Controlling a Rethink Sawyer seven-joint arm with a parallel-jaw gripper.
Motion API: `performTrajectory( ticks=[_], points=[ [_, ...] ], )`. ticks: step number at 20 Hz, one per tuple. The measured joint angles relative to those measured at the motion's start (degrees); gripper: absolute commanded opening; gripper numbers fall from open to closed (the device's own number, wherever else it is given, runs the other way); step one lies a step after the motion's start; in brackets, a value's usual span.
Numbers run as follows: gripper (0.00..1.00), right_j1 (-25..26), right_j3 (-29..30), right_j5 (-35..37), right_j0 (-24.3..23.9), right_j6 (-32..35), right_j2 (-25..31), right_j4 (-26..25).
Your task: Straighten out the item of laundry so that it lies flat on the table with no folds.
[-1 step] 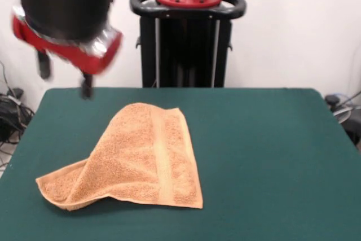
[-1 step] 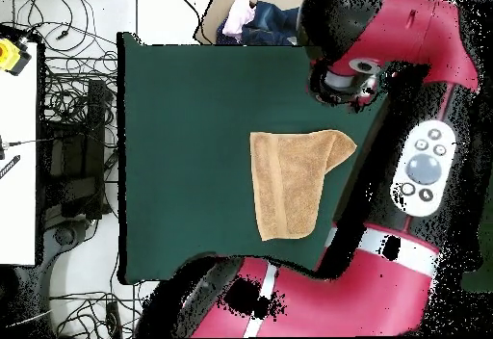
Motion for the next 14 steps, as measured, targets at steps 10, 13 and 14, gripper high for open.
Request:
performTrajectory(
  ticks=[10, 13, 14],
  points=[
    [1.0, -5.7, 2.04, -1.84, 0.33, -6.23, -2.6, -6.22],
    [1.0, -4.92, 1.34, -1.87, 1.09, -6.23, -3.14, -8.31],
    [1.0, -4.62, 1.22, -1.88, 1.33, -6.23, -3.3, -8.85]
  ],
)
